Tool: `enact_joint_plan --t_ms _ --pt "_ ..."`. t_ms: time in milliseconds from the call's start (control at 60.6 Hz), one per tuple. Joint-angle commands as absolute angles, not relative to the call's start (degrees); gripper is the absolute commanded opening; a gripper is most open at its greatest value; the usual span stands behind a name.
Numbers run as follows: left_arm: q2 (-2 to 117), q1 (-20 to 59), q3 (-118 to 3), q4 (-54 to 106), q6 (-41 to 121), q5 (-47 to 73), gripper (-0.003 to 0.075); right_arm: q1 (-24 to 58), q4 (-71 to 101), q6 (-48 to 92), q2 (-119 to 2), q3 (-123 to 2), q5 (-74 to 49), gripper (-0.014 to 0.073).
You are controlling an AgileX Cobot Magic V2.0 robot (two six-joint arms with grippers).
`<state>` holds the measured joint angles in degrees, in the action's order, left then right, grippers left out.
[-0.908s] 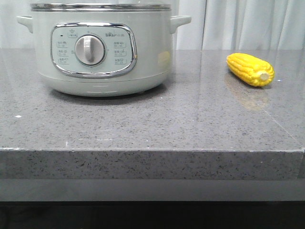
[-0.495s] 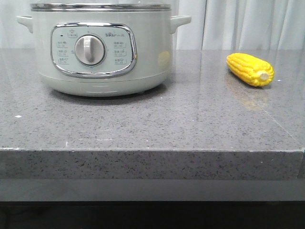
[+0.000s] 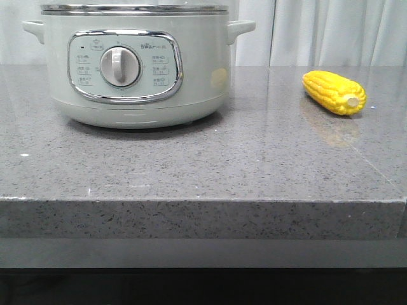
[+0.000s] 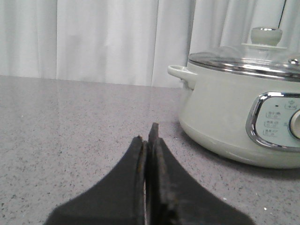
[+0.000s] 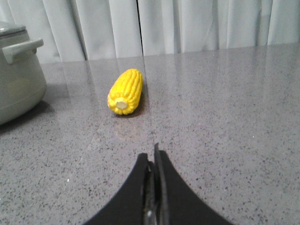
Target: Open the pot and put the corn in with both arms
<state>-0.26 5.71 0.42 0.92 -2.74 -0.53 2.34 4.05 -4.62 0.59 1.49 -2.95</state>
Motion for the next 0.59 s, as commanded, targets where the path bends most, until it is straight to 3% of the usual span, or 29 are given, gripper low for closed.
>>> enact_joint_plan --t_ms 0,297,578 --pt "-1.2 5.7 -0.5 1.4 -3.3 -7.2 -0.002 2.2 3.4 -4.6 1.9 0.4 3.0 -0.0065" --pt "-1.0 5.7 -14.9 1.4 -3.3 -0.5 -0.002 2.2 2.9 -4.5 0.6 -13.6 -2.1 -0.0065" --pt "8.4 5.7 -34.5 1.1 -3.3 16.2 -0.002 2.2 -0.7 -4.5 -13.2 -32.4 -19.1 -0.0065"
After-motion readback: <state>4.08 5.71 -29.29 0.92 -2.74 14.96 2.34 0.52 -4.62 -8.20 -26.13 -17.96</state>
